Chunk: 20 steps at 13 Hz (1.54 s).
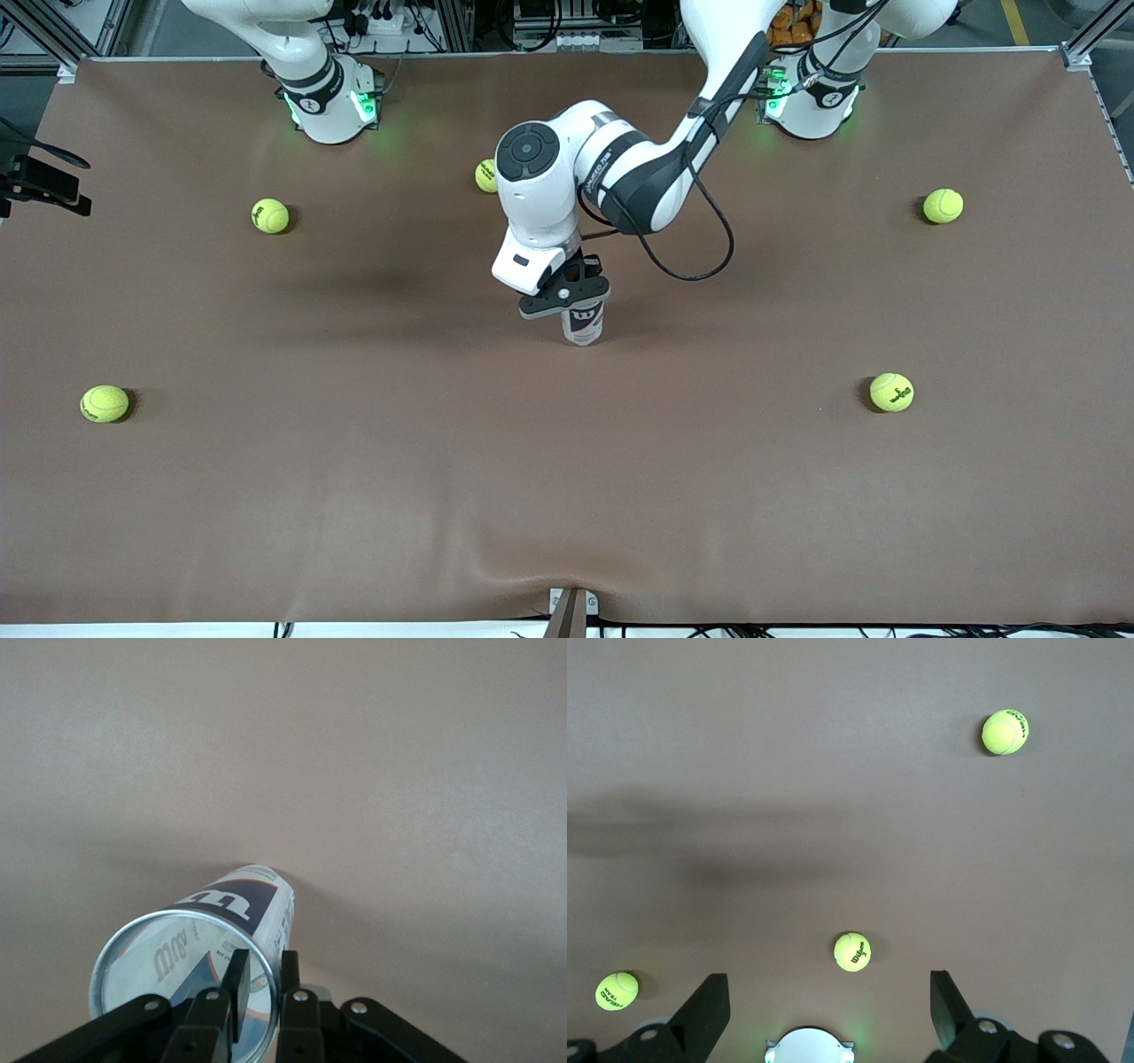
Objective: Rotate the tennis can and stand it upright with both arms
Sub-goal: 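Lower the upright can onto the table with the left gripper, then open the left gripper and raise it off the can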
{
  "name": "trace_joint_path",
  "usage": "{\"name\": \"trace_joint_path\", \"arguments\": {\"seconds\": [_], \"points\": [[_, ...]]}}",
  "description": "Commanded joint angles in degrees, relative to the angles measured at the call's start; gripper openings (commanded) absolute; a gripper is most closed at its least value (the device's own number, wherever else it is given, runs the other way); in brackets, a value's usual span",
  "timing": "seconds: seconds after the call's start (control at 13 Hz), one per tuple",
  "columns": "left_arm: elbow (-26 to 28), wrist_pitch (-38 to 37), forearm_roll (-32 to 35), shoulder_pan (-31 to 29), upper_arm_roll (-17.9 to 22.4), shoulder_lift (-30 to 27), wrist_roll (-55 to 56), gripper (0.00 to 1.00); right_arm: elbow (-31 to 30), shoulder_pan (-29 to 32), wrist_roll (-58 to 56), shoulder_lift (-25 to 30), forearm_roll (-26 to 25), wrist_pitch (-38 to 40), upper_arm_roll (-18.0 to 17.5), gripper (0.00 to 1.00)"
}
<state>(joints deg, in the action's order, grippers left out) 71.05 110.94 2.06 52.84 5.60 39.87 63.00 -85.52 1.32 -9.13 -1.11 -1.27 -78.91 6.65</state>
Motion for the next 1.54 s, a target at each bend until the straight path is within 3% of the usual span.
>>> {"name": "trace_joint_path", "arguments": {"seconds": [0.0,0.15,0.38,0.46,1.0,1.46], "points": [[-0.38,0.06,1.28,0.25,0.47,-0.49,1.24,0.57,-0.17,0.88,-1.06,0.23,-0.13,-1.67,-0.67,1.00],[-0.47,0.06,1.28,0.16,0.47,-0.75,1.16,0.66,-0.43,1.05,-1.06,0.14,-0.05,-2.21,-0.67,1.00],[-0.56,0.06,1.19,0.07,0.38,-1.80,1.07,0.97,-0.96,1.31,-0.98,0.14,-0.05,-1.95,-0.67,1.00],[-0.56,0.06,1.19,-0.01,0.38,-2.50,0.98,1.00,-1.22,1.40,-0.98,0.14,-0.05,-1.95,-0.67,1.00],[-0.47,-0.99,1.37,-1.07,0.64,-10.59,0.81,1.00,-1.31,1.23,-1.07,0.05,-0.05,-2.03,-0.67,1.00],[-0.21,-8.89,0.75,-9.59,0.38,-18.94,-5.43,1.00,-1.31,1.14,-0.98,-0.39,-0.05,-2.03,-0.67,1.00]]}}
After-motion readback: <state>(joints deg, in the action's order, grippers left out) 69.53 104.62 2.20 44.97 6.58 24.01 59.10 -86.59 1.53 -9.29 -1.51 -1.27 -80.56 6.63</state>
